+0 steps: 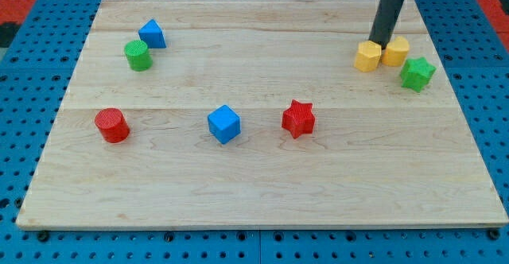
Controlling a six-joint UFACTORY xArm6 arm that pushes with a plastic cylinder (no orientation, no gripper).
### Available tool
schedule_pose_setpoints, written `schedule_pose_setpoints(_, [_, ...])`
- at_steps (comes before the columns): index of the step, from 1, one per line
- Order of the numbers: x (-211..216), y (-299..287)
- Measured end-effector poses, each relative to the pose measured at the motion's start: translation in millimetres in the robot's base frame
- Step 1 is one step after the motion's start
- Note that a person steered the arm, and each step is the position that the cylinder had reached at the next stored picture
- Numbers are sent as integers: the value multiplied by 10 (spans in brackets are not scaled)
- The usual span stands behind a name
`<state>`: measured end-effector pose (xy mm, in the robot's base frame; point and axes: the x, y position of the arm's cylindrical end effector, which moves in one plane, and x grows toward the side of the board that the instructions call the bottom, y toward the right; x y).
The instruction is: Slightly move the heart into the green star
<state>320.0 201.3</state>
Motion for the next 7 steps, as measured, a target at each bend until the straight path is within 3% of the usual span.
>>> schedule_pose_setpoints(2, [-573, 76])
schedule_pose_setpoints(3, [-537, 332])
schedule_pose_setpoints(7, [-23, 340])
